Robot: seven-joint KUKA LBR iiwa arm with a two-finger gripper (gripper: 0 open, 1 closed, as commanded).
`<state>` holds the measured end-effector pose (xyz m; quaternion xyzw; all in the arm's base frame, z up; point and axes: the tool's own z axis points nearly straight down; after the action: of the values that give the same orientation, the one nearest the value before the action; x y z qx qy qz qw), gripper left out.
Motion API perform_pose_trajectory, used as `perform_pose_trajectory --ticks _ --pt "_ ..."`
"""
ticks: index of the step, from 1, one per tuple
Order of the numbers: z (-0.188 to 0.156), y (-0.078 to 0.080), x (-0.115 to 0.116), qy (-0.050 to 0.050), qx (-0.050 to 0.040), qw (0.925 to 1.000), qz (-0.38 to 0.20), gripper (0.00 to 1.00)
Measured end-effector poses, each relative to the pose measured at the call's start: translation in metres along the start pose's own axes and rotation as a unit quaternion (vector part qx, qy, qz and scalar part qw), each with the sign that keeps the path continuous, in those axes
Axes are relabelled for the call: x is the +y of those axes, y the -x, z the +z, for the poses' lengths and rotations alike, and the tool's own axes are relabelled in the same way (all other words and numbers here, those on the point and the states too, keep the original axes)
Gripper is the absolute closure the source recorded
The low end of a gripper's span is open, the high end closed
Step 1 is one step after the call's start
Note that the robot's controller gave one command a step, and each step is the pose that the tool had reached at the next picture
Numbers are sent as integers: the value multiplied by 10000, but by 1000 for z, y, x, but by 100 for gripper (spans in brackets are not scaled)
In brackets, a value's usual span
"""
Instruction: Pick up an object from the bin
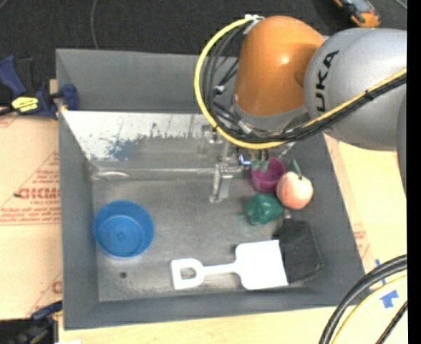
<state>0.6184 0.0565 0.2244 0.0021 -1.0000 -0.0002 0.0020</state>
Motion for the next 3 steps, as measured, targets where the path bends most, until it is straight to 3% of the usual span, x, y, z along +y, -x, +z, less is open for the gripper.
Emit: perform_pose_trajectory --ticks 1,2,3 --pt "-5 1 0 3 -40 10000 9 0" --pt "113 -60 14 -6 -48 9930 -1180 0" --pt "64 -85 24 -20 -119 9782 -2075 0"
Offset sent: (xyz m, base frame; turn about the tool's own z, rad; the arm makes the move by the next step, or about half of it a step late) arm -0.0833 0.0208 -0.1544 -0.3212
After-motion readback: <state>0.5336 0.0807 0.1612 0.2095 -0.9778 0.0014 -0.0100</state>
